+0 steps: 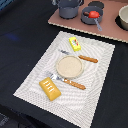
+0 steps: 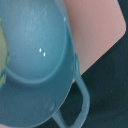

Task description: Interact with the objects in diverse but meaningful ways.

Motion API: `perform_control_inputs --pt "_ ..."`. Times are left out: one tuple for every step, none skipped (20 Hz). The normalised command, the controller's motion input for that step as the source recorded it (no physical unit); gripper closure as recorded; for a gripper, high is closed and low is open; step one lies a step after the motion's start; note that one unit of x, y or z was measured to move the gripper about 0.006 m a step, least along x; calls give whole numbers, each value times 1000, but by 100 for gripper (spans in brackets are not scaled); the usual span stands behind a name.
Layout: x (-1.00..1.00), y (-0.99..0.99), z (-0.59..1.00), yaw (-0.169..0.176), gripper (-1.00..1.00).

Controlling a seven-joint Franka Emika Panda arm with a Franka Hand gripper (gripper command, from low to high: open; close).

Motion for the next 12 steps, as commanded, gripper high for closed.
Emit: perform_control_inputs --pt "-137 174 -131 83 -100" --pt "-103 111 -149 74 -100" --pt "-51 49 -131 62 -100" --pt "0 0 -74 40 -100" --pt "0 0 -37 33 -100" --pt "0 0 -20 26 -100" --pt "0 0 -20 23 -100" --pt "0 0 -20 18 -100" --pt "0 0 -26 13 -100" --pt "0 0 -29 10 -100" --pt "0 -6 -34 5 -100" --pt "0 -20 -29 0 -100"
